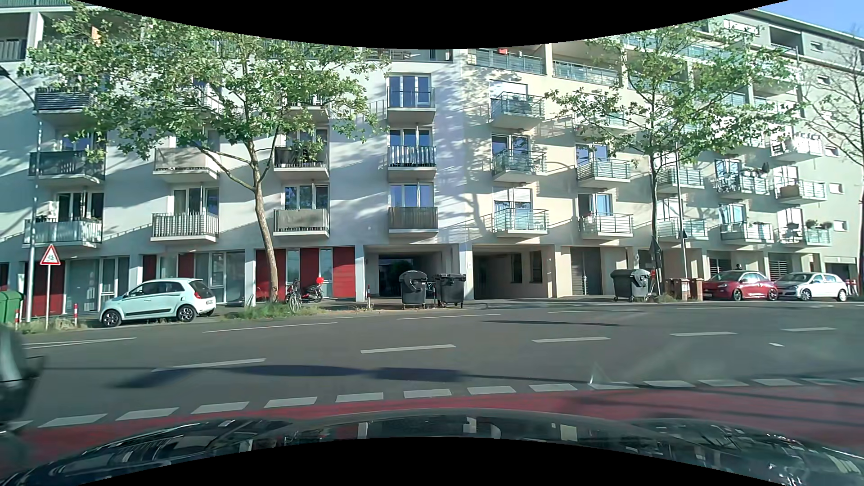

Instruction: Follow the waypoints while adhering to traffic rules and regulations

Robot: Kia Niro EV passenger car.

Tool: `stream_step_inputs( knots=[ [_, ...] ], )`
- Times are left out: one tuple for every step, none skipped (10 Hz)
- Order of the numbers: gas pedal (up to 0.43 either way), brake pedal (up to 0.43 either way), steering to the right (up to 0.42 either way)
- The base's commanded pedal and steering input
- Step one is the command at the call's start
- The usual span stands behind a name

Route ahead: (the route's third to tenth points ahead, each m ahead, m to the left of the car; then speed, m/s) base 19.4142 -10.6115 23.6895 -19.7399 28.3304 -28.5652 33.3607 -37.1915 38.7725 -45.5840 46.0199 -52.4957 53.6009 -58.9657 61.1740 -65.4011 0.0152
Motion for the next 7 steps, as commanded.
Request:
stream_step_inputs(
  knots=[
    [0.0,0.0,0.272],
    [0.0,0.0,0.272],
    [0.0,0.0,0.272],
    [0.008,0.0,0.272],
    [0.067,0.0,0.272],
    [0.13,0.0,0.273],
    [0.177,0.0,0.274]
  ],
)
